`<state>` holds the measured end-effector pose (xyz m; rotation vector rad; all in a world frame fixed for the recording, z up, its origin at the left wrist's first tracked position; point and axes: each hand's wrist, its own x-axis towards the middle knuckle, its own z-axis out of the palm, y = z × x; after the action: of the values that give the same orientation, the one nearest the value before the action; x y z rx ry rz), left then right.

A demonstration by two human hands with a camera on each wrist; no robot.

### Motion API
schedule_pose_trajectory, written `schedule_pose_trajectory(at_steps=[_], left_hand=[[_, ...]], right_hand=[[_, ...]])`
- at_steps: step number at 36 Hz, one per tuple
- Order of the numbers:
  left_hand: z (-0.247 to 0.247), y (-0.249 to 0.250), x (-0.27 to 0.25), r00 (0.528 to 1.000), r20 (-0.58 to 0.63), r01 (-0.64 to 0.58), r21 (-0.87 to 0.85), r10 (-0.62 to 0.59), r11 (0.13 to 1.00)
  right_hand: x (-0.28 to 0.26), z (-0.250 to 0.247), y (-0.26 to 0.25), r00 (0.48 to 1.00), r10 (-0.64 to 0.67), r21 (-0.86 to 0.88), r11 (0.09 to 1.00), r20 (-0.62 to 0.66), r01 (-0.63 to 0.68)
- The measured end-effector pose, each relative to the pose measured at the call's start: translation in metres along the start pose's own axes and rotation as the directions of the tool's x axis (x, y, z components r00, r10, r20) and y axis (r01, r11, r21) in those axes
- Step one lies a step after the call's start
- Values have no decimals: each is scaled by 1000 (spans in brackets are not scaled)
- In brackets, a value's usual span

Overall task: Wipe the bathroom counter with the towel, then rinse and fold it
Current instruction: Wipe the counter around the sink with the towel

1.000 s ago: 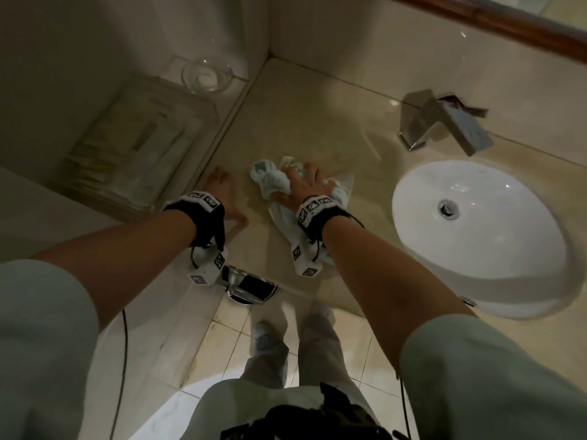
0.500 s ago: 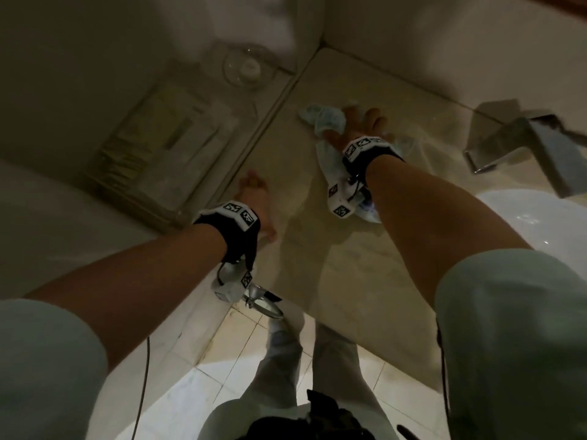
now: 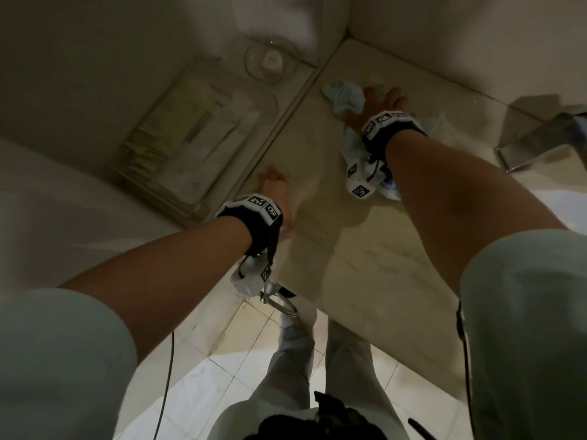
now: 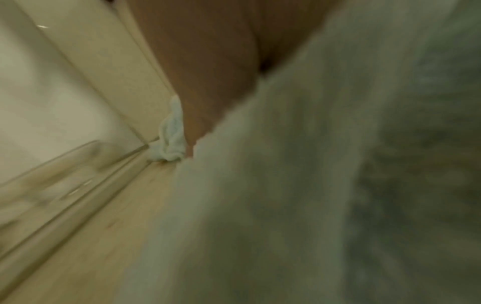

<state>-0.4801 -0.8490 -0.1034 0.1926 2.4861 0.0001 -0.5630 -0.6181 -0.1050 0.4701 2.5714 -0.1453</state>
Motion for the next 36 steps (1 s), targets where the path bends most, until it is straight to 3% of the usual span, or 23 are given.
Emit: schedule_pose_trajectory(at_steps=[4, 7, 10, 15, 19, 23, 27, 31, 36], left_hand=[[6, -5, 11, 996, 46, 73, -51, -71, 996], [20, -21, 16, 992, 117, 49, -70, -41, 996], [13, -25, -1, 1000, -2, -24, -142, 24, 990], [2, -38, -12, 971, -239, -79, -389, -17, 918], [2, -49, -20, 961, -271, -72, -453, -61, 888], [4, -46, -34, 971, -238, -70, -413, -33, 908], [15, -34, -50, 964, -247, -19, -420, -94, 907], [33, -22, -61, 951, -298, -44, -404, -86, 914], [41, 1, -81, 952, -266, 16, -452, -152, 892]], right_hand=[[-34, 18, -22, 986, -152, -194, 968, 62, 161], [-58, 33, -39, 983, -178, -28, 984, -49, 177], [-83, 42, -56, 973, -197, 112, 971, -118, 210], [-119, 64, -86, 959, -257, 47, 963, -123, 264], [-145, 74, -108, 945, -319, -36, 948, -66, 317], [-162, 83, -109, 934, -356, -39, 934, -37, 355], [-178, 95, -101, 931, -363, -64, 930, -26, 361], [-194, 103, -89, 935, -354, -68, 934, -34, 351], [-215, 112, -69, 937, -347, -65, 937, -33, 344]])
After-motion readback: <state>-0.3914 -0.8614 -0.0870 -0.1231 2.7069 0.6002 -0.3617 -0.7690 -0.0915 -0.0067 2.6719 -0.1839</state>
